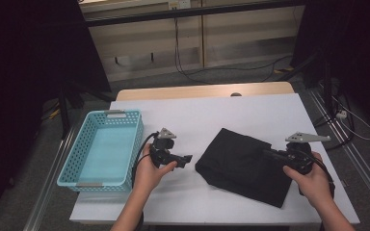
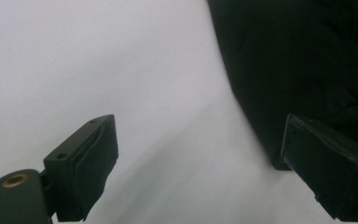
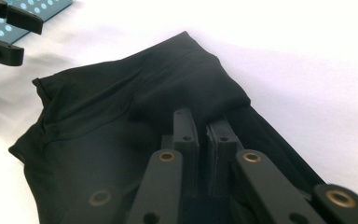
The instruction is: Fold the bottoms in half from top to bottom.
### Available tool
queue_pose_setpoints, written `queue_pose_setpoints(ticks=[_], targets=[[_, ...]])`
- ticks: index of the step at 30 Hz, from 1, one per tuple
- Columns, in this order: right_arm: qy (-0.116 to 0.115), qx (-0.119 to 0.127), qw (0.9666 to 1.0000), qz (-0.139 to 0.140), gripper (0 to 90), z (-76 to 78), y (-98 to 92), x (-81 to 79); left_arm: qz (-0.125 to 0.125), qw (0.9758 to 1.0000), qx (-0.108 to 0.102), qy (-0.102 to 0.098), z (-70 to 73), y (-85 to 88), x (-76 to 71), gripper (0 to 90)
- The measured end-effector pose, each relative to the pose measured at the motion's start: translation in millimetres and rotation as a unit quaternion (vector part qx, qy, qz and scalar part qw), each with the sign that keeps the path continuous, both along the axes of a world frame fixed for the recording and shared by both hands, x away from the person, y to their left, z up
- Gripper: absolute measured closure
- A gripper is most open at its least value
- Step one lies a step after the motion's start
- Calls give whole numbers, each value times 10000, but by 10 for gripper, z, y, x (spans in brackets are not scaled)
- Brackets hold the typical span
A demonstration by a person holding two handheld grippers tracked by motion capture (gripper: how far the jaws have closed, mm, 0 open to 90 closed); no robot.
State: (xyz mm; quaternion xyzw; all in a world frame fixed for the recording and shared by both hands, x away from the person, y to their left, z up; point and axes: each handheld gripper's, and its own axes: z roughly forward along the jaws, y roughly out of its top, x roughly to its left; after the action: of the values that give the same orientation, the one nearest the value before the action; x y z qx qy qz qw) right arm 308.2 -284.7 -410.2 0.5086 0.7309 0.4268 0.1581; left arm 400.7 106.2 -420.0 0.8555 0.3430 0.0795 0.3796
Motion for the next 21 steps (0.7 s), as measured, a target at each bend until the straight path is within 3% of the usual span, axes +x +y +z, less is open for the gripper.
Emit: queue_pose_setpoints(ticks=[21], targets=[[-19,-73,9999,-92,852,29,-158,-117,-34,10000,-15,-4,16,10,10,108]])
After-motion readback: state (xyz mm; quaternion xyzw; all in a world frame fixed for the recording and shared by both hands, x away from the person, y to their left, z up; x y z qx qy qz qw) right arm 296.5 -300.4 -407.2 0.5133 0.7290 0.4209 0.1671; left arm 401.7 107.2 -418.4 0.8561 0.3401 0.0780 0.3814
